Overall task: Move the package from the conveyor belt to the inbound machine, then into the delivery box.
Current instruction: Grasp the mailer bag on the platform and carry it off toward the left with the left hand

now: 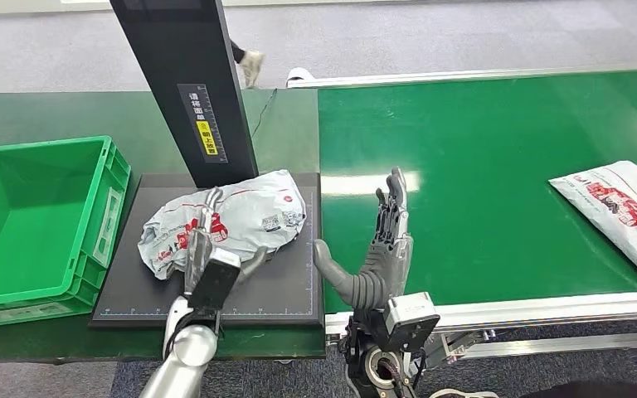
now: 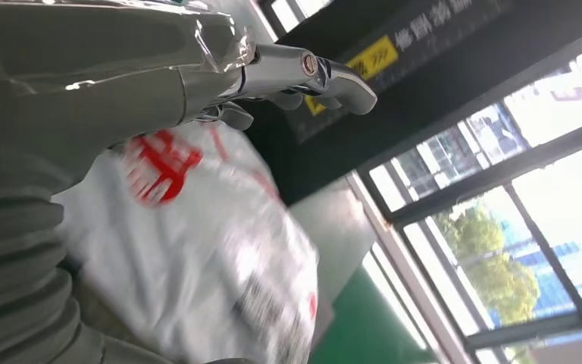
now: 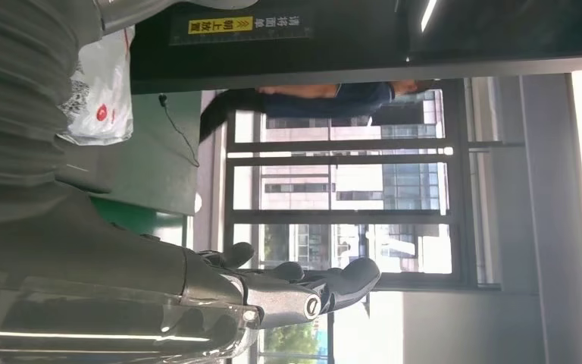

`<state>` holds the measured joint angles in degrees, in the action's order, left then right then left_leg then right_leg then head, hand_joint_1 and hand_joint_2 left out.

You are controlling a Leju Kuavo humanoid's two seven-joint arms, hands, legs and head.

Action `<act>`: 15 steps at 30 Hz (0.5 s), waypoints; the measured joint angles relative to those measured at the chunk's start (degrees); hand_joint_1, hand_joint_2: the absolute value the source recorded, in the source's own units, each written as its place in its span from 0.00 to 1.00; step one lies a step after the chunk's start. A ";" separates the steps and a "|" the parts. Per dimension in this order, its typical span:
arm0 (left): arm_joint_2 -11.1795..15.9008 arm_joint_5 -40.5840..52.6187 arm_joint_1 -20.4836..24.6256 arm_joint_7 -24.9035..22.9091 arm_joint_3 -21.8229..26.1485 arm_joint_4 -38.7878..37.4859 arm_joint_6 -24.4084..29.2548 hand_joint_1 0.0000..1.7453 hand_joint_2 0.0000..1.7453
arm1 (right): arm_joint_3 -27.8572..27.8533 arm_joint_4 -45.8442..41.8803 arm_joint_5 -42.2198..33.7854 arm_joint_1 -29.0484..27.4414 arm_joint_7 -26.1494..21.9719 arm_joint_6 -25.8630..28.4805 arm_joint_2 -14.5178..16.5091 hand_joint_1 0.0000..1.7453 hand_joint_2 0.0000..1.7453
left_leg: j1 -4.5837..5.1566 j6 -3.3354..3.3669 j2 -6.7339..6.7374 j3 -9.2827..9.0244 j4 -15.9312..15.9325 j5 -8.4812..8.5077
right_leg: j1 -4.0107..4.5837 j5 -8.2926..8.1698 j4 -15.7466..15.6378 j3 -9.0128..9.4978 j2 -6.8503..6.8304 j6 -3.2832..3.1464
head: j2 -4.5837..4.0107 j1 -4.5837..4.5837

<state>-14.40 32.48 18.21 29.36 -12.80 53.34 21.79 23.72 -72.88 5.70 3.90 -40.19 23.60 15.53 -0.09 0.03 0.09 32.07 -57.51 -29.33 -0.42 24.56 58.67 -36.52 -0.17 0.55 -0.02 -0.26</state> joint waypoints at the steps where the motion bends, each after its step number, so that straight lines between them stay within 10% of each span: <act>1: 0.27 -0.49 1.89 0.22 0.78 -1.68 0.13 0.00 1.00 | 0.07 -0.02 -0.34 -0.35 0.00 -0.02 -0.12 0.00 1.00 | 0.00 0.00 -0.01 0.00 0.00 0.01 | 0.00 0.00 0.01 0.00 0.00 0.00 | 0.00 0.00; 15: 5.85 3.76 20.19 -11.16 8.20 -24.83 1.79 0.00 1.00 | -0.36 0.83 -3.43 -2.01 0.00 -5.96 -0.54 0.00 1.00 | -0.02 -0.01 0.01 0.02 0.00 0.02 | 0.01 0.00 0.06 -0.03 0.01 -0.01 | 0.00 -0.01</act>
<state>-8.55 36.24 38.40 18.19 -4.60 28.51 23.58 23.36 -72.05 2.27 1.89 -40.19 17.64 14.99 -0.10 0.02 0.10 32.09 -57.51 -29.31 -0.41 24.56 58.73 -36.55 -0.16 0.54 -0.02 -0.26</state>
